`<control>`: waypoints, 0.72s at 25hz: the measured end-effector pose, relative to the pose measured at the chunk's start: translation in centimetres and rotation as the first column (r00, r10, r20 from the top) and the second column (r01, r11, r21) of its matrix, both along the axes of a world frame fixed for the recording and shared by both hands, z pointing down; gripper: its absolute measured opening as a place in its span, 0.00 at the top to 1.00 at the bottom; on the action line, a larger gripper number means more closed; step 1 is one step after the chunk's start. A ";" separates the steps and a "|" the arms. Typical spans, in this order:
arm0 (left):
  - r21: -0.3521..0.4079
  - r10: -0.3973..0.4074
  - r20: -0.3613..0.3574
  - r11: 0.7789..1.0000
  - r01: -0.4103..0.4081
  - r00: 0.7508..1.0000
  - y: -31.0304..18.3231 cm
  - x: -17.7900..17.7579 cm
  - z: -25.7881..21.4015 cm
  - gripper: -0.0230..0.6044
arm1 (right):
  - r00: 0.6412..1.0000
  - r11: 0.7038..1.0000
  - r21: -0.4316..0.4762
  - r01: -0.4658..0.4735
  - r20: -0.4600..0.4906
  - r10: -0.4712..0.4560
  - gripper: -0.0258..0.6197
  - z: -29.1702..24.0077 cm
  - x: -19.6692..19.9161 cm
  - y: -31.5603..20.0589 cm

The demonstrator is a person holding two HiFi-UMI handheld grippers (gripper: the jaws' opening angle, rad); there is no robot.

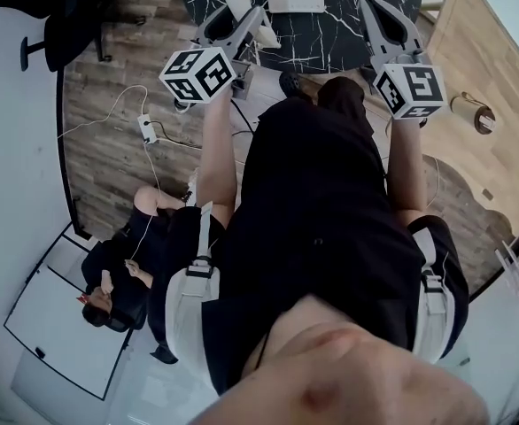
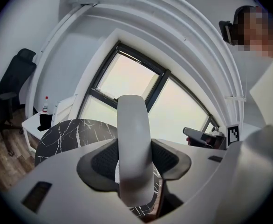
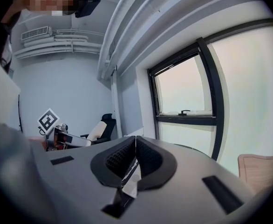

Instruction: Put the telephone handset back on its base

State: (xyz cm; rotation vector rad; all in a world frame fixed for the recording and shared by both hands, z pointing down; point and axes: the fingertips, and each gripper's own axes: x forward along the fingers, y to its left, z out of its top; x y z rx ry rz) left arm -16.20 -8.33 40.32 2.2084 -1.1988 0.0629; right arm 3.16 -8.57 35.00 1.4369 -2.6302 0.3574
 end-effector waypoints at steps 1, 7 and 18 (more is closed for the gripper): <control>-0.006 0.006 0.008 1.000 -0.006 1.000 -0.3 0.0 0.3 0.61 | 1.000 1.000 -0.007 -0.003 -0.001 0.003 0.91 0.3 -0.2 -0.1; -0.053 0.039 0.038 0.998 -0.037 0.999 -0.8 0.7 2.2 0.61 | 1.000 0.998 -0.061 -0.011 -0.021 0.010 0.91 2.0 -1.1 0.0; -0.141 0.014 0.081 0.990 -0.002 0.997 -3.2 1.6 5.8 0.61 | 0.997 0.989 -0.134 0.069 -0.020 -0.073 0.91 5.1 -2.9 -2.7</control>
